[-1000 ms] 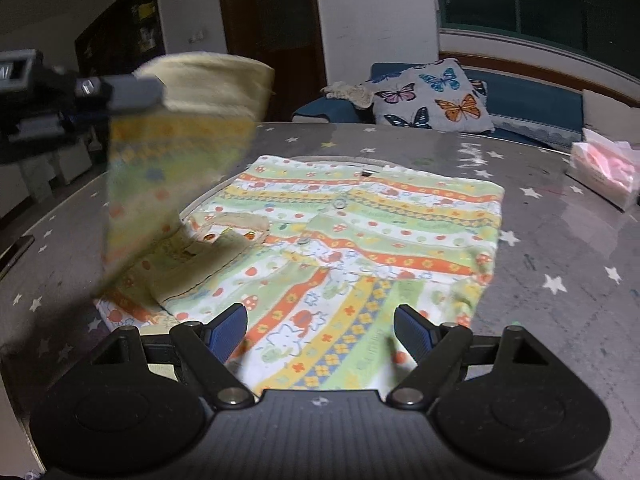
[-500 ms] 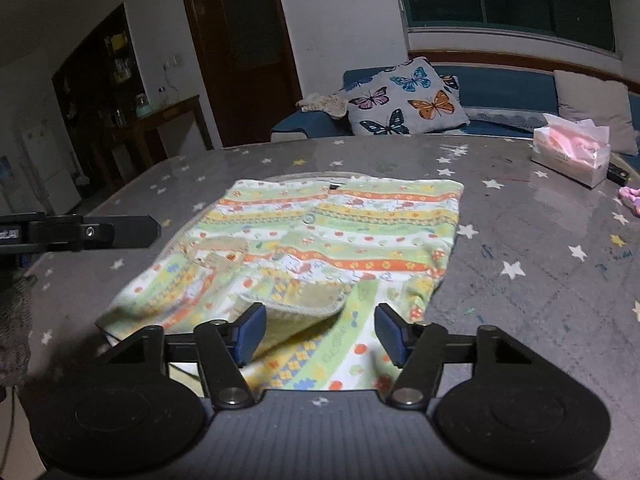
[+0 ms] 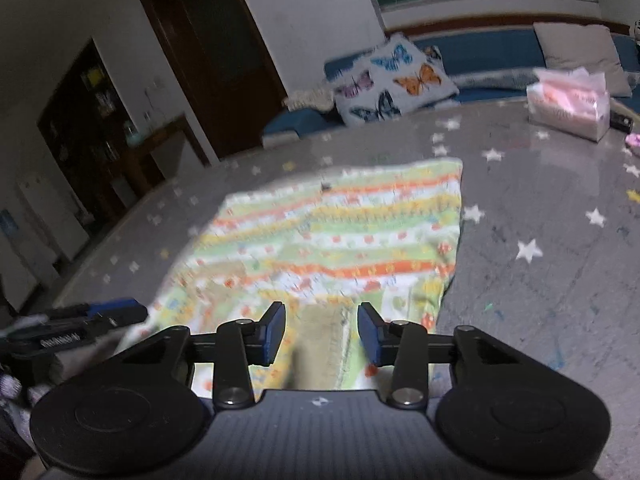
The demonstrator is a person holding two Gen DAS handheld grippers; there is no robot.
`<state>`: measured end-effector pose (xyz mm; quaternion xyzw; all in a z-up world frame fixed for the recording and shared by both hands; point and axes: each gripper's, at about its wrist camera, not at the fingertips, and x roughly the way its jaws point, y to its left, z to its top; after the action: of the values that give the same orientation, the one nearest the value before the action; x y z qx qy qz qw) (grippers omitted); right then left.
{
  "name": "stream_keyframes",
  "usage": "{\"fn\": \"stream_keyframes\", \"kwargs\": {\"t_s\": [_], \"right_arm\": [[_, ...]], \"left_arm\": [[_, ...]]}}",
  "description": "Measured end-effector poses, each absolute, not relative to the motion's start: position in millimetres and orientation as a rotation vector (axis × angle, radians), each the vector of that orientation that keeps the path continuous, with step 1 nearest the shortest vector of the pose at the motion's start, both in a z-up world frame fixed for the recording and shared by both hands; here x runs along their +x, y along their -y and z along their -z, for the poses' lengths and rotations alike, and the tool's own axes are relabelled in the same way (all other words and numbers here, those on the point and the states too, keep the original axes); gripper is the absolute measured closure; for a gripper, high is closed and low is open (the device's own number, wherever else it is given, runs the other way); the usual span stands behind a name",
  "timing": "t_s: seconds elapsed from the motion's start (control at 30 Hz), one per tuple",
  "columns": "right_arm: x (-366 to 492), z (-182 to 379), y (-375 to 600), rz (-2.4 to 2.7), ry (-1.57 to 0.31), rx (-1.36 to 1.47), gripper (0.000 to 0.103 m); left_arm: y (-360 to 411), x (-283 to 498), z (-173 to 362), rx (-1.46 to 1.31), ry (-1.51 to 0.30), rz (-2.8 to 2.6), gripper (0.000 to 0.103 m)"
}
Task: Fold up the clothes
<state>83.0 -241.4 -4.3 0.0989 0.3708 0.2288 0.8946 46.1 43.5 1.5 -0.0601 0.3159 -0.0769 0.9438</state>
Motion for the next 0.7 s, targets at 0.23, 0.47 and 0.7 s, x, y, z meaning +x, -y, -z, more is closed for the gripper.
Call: {"fn": "stream_keyframes", "kwargs": {"t_s": [0.23,0.47,0.7], "right_arm": [[86,21,227,-0.458,-0.798,0.136,0.092],[77,-7,218,-0.446,-0.682,0.056,0.096],[91,9,220,-0.392,-0.754,0.068,0.095]], "left_arm": [[-44,58,7,-0.098,-0.672,0.131,0.062],[-42,61,10,-0.07,-0.665,0.11,0.093],[-33,60,12,0.017,-0.637,0.085,0.097]]}}
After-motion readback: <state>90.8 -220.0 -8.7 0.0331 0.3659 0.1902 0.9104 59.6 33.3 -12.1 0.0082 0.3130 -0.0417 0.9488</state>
